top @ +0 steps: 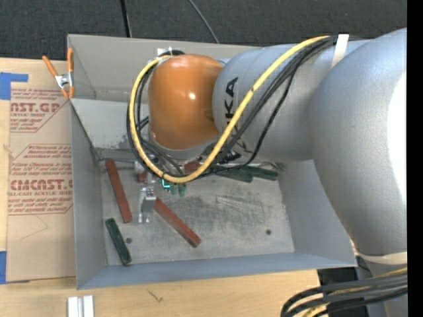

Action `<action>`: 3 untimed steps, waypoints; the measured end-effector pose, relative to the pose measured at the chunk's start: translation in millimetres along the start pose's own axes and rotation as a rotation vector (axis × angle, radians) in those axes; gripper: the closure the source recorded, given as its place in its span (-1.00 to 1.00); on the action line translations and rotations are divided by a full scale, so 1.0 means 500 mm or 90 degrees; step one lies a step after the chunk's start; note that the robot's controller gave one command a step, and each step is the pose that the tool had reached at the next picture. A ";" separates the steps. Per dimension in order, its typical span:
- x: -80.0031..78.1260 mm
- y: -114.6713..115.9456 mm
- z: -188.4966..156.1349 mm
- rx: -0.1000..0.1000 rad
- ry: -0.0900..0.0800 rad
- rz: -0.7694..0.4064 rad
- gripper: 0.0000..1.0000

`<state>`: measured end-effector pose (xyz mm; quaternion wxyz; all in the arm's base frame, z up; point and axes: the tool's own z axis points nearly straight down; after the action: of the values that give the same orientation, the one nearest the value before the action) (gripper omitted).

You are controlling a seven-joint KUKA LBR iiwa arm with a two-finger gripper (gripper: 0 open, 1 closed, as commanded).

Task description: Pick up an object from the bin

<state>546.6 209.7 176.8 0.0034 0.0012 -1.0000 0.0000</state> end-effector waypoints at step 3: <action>0.071 -0.129 0.121 0.000 -0.002 0.089 -1.00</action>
Offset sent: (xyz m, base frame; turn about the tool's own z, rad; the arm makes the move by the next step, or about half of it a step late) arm -0.0293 -0.0627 -0.1068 0.1552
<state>511.1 145.0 116.4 0.0016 -0.0690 -0.9976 0.0000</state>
